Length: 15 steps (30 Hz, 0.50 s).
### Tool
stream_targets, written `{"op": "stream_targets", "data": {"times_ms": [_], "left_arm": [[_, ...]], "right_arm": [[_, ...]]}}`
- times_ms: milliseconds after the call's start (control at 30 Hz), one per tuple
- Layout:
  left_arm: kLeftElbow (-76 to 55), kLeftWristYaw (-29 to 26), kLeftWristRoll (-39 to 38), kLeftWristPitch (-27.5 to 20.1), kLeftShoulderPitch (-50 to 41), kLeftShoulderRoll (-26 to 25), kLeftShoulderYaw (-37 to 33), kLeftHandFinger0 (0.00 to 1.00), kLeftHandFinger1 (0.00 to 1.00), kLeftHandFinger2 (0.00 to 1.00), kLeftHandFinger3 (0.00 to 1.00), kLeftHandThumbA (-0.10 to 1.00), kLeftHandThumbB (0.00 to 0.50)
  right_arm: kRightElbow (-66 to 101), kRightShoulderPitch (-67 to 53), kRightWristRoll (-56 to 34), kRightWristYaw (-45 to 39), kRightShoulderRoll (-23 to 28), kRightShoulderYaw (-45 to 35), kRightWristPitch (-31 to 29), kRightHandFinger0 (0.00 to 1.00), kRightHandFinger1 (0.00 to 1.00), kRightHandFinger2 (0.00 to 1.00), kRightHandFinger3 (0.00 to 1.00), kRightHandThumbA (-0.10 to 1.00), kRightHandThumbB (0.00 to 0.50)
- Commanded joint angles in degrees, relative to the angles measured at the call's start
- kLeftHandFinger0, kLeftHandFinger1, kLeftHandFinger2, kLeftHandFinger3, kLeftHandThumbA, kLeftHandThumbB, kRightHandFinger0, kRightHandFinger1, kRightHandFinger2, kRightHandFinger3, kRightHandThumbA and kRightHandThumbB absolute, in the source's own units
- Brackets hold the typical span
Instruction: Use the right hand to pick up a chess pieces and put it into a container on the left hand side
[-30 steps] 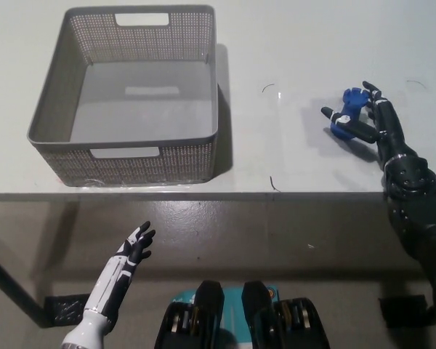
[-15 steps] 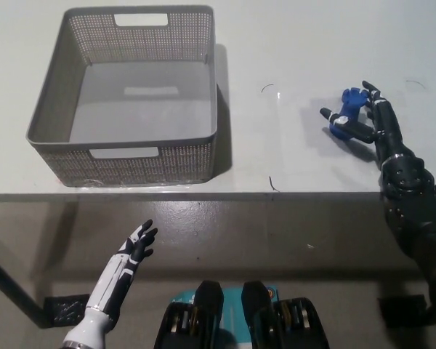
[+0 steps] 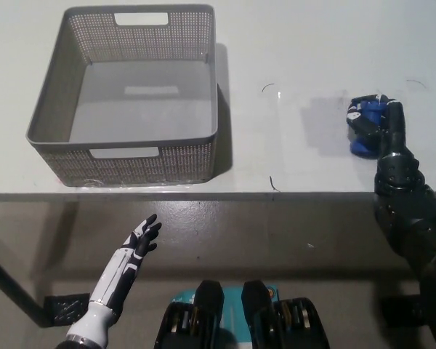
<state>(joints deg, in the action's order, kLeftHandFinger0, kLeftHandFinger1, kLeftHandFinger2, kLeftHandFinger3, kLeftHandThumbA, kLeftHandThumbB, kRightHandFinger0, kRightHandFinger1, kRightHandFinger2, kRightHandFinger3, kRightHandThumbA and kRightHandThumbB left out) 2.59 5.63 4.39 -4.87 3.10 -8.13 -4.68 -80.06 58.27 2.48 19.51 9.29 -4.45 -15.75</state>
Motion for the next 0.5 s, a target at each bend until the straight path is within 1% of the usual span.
{"op": "stream_targets", "data": {"times_ms": [0,67,100,233,267,333,400,433,467], "left_arm": [[-1.2,0.9,0.0,-0.3,1.1,-0.9,0.0,1.0,1.0,1.0,1.0,1.0,0.214],[-1.0,1.1,-0.3,-0.4,1.4,-0.9,0.0,1.0,1.0,1.0,1.0,1.0,0.211],[-1.1,1.0,-0.1,-0.3,1.3,-1.0,0.0,1.0,1.0,1.0,1.0,1.0,0.206],[-0.9,1.0,-0.1,-0.4,1.5,-1.1,0.0,1.0,1.0,1.0,1.0,1.0,0.217],[-0.7,0.9,-0.1,-0.5,1.6,-1.0,0.1,1.0,1.0,1.0,1.0,1.0,0.218],[-0.5,0.7,0.1,-0.6,1.7,-1.0,0.1,1.0,1.0,1.0,1.0,1.0,0.206],[-0.5,0.7,0.1,-0.8,1.7,-1.0,0.1,1.0,1.0,1.0,1.0,1.0,0.203],[-0.6,0.8,-0.1,-0.6,1.7,-1.0,0.1,1.0,1.0,1.0,1.0,1.0,0.194],[-0.7,0.9,-0.4,-0.7,1.7,-1.0,0.1,1.0,1.0,1.0,1.0,1.0,0.194]], "right_arm": [[0.7,2.8,-2.0,2.3,0.3,-1.5,-3.1,0.0,0.06,0.52,0.58,-0.1,0.163],[0.8,2.9,-2.4,2.0,0.3,-2.1,-3.6,0.0,0.08,0.54,0.59,-0.1,0.16],[0.9,3.0,-2.2,2.2,0.2,-2.1,-3.5,0.0,0.1,0.56,0.62,-0.1,0.158],[1.4,3.7,-0.9,3.9,0.1,-1.0,-4.7,0.0,0.11,0.55,0.61,-0.1,0.17],[1.6,4.1,-0.6,4.4,-0.1,-0.7,-4.6,0.0,0.12,0.56,0.61,-0.1,0.166],[2.5,5.1,0.7,6.0,-0.5,0.5,-4.9,0.0,0.14,0.57,0.61,-0.1,0.147],[3.5,5.7,0.4,5.7,-0.9,0.5,-5.8,0.0,0.15,0.57,0.61,-0.1,0.13],[4.7,6.4,0.7,5.4,-1.4,0.9,-6.2,0.0,0.14,0.58,0.62,-0.1,0.108],[5.4,6.5,1.2,5.2,-1.6,1.5,-7.1,0.0,0.15,0.61,0.66,-0.1,0.105]]}}
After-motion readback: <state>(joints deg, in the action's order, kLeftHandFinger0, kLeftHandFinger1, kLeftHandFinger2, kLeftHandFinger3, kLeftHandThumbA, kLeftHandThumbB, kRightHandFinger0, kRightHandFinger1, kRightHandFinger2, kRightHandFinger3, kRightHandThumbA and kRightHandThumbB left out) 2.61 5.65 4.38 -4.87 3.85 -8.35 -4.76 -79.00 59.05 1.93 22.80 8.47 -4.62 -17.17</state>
